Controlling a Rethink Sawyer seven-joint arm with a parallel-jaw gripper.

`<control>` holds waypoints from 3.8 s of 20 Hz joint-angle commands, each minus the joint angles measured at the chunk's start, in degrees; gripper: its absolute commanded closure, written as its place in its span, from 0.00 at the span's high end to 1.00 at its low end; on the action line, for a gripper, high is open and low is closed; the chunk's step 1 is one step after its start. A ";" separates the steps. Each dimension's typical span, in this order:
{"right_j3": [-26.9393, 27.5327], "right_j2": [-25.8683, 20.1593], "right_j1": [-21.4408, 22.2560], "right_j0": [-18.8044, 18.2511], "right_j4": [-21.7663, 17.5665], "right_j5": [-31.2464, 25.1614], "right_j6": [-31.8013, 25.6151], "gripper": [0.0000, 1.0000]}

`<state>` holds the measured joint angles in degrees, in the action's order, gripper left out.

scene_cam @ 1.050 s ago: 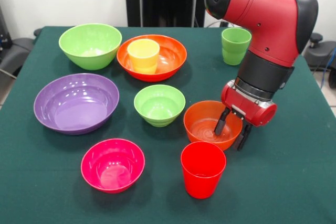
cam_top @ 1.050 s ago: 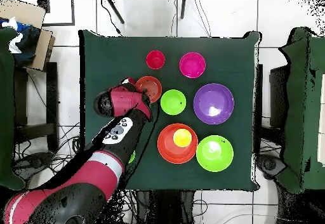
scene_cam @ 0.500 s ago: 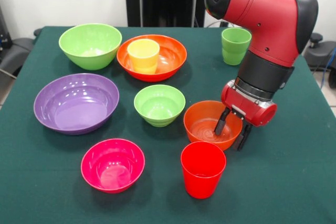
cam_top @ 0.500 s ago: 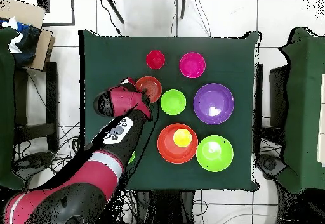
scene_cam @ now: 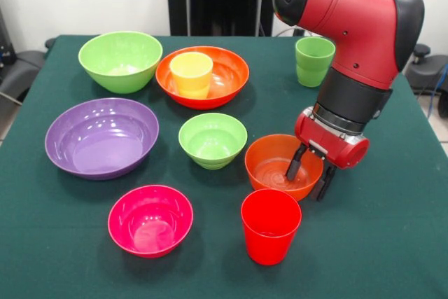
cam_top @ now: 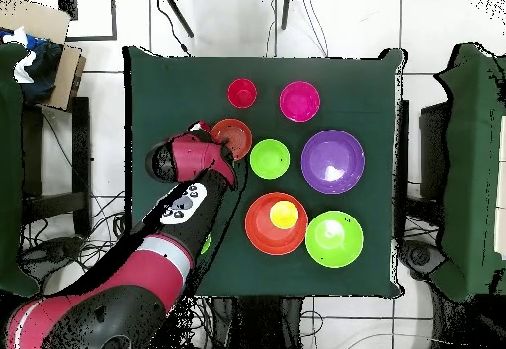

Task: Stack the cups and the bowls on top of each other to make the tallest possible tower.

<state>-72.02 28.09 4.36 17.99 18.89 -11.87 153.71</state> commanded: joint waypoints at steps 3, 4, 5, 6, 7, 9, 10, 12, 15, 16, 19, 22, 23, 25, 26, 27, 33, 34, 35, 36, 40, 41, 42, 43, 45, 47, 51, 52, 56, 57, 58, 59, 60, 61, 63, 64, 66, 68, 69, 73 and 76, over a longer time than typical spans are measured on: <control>-0.90 -7.43 -0.97 -1.44 -3.71 -3.27 -0.67 1.00; -0.89 -7.40 -0.98 -1.41 -3.66 -3.36 -0.63 1.00; -0.89 -7.38 -1.00 -1.39 -3.66 -3.40 -0.61 1.00; -0.90 -7.36 -1.01 -1.36 -3.65 -3.44 -0.60 1.00; -0.88 -7.43 -1.00 -1.40 -3.68 -3.46 -0.68 1.00; -0.84 -7.34 -1.03 -1.32 -3.62 -3.63 -0.61 1.00; -0.82 -7.29 -1.03 -1.27 -3.59 -3.73 -0.57 1.00; -0.88 -7.34 -0.97 -1.33 -3.65 -3.82 -0.68 1.00; -0.84 -7.24 -0.96 -1.30 -3.62 -4.09 -0.68 1.00; -0.83 -7.21 -0.97 -1.30 -3.62 -4.14 -0.70 1.00; -0.86 -7.29 -0.93 -1.34 -3.69 -4.23 -0.82 0.00; -0.74 -7.09 -1.02 -1.27 -3.62 -4.41 -0.74 0.00; -0.73 -7.06 -1.03 -1.23 -3.59 -4.54 -0.71 0.00; -0.65 -6.97 -1.07 -1.18 -3.59 -4.61 -0.67 0.00; -0.67 -7.07 -1.05 -1.24 -3.61 -4.60 -0.72 0.00; -0.65 -7.01 -1.07 -1.22 -3.58 -4.64 -0.68 0.00; -1.54 -6.39 0.16 -0.33 -2.77 -7.23 0.34 0.00; -1.74 -6.07 0.45 0.02 -2.61 -7.95 0.61 0.00; -1.89 -5.92 0.75 0.15 -2.60 -8.47 0.65 0.00; -1.92 -6.01 0.81 0.05 -2.67 -8.46 0.54 0.00; -2.51 -6.16 1.56 -0.19 -2.93 -8.83 0.24 0.00; -3.06 -6.16 2.21 -0.19 -3.06 -9.25 0.10 0.00; -3.76 -6.23 3.06 -0.19 -3.19 -9.84 -0.10 0.00; -4.56 -6.33 4.05 -0.21 -3.36 -10.46 -0.38 0.00; -5.99 -6.22 6.18 -0.08 -3.67 -12.14 -0.96 0.00; -7.02 -6.43 8.15 -0.32 -3.95 -13.75 -1.77 0.00; -7.06 -6.82 9.95 -1.04 -4.26 -16.22 -2.99 0.00; -6.58 -6.80 10.08 -1.16 -4.26 -16.96 -3.12 0.00; -4.06 -6.70 10.34 -1.63 -4.16 -20.17 -3.50 0.00; -3.10 -6.59 10.18 -1.67 -4.09 -21.08 -3.44 0.00; -2.17 -6.45 10.15 -1.86 -4.11 -22.02 -3.54 0.00; -0.87 -6.24 9.79 -1.93 -4.07 -22.96 -3.53 0.00; 0.07 -6.11 9.76 -2.06 -4.05 -23.88 -3.58 0.00; 1.51 -5.94 9.35 -2.17 -4.02 -24.91 -3.54 0.00; 4.23 -5.49 8.74 -2.45 -4.00 -27.17 -3.56 0.00; 5.41 -5.28 8.64 -2.66 -4.03 -28.26 -3.65 0.00; 7.69 -4.94 8.52 -3.07 -4.10 -30.48 -3.87 0.00; 10.41 -4.52 8.35 -3.45 -4.15 -33.25 -3.95 0.00; 12.21 -4.22 8.05 -3.64 -4.16 -34.90 -3.90 0.00; 18.52 -3.74 8.24 -5.04 -4.26 -42.25 -4.63 0.00; 23.04 -3.38 9.25 -6.68 -4.47 -48.72 -6.16 0.00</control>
<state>-62.88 28.10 14.36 15.00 18.82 -43.87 153.72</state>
